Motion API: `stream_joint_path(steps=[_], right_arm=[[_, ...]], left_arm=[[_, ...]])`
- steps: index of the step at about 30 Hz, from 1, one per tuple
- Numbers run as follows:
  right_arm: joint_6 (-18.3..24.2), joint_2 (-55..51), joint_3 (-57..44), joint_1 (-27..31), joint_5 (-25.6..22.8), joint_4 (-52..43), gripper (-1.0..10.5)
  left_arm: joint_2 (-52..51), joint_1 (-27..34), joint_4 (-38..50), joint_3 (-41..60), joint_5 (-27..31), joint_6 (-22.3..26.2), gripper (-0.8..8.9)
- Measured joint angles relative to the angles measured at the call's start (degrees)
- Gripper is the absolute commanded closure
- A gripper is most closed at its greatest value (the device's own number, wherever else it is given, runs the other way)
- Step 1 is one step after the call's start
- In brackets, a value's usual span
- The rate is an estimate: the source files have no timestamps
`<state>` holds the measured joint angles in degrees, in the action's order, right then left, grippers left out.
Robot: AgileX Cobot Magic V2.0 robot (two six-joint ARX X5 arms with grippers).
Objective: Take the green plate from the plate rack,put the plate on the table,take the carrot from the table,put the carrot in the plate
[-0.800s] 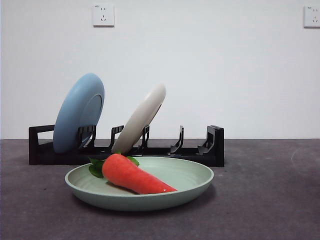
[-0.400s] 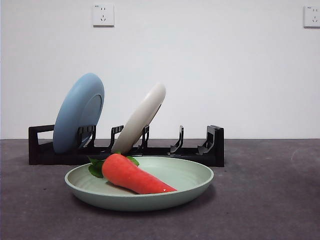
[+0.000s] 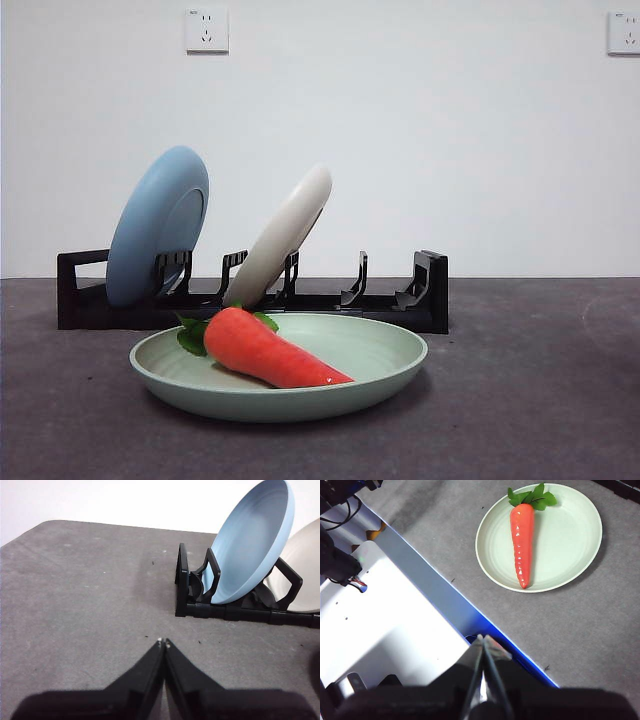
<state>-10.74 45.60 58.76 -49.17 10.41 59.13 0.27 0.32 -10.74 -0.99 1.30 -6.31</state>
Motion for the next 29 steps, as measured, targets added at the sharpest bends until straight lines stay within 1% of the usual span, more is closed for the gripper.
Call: stream_joint_path(steps=[3,4,6,8,11,12,13,16,19,22,24,29], right_arm=[[2.08,-1.03,-0.04,2.05,-2.56,-0.26,9.5],[3.32,-2.12,-0.11,3.96,-3.65,-0.96,9.5],[5.88,-4.96,-0.68,8.85,-3.39,-4.13,9.5],[8.26,-8.48,-2.62,15.04,-0.04,-9.2,9.5],[11.76,-14.14,-7.89,26.34,7.93,-15.87,9.5],[13.18,-16.11,-10.29,30.4,9.68,-17.97,9.5],[14.64,-18.18,-12.96,34.21,10.25,-20.09,9.5],[17.75,-24.72,-21.66,42.93,10.4,-28.72,9.5],[18.14,-31.69,-31.45,45.94,10.03,-38.38,9.5],[16.44,-37.4,-40.72,46.1,6.78,-46.16,9.5],[14.69,-39.91,-45.72,46.1,5.7,-48.78,9.5],[11.34,-43.82,-53.96,46.07,4.7,-48.81,9.5]], left_arm=[[-0.02,0.02,0.0,0.0,0.0,0.0,8.16],[-0.02,0.0,0.0,0.0,0.0,0.0,8.16],[-0.02,0.0,0.0,0.0,0.0,0.0,8.16],[-0.02,0.0,0.02,0.0,0.0,0.0,8.16],[-0.02,0.0,0.0,0.0,0.0,0.0,8.16],[-0.02,0.02,0.0,0.0,0.0,0.0,8.16],[0.0,0.0,0.02,0.0,0.0,0.0,8.16],[-0.02,0.0,0.0,0.0,0.0,0.0,8.16],[0.0,0.0,0.02,0.0,0.0,0.0,8.16],[-0.02,0.02,0.0,0.0,0.0,0.0,8.16],[-0.02,0.02,0.0,0.0,0.0,0.0,8.16],[0.0,0.02,0.0,0.0,0.0,0.0,8.16]])
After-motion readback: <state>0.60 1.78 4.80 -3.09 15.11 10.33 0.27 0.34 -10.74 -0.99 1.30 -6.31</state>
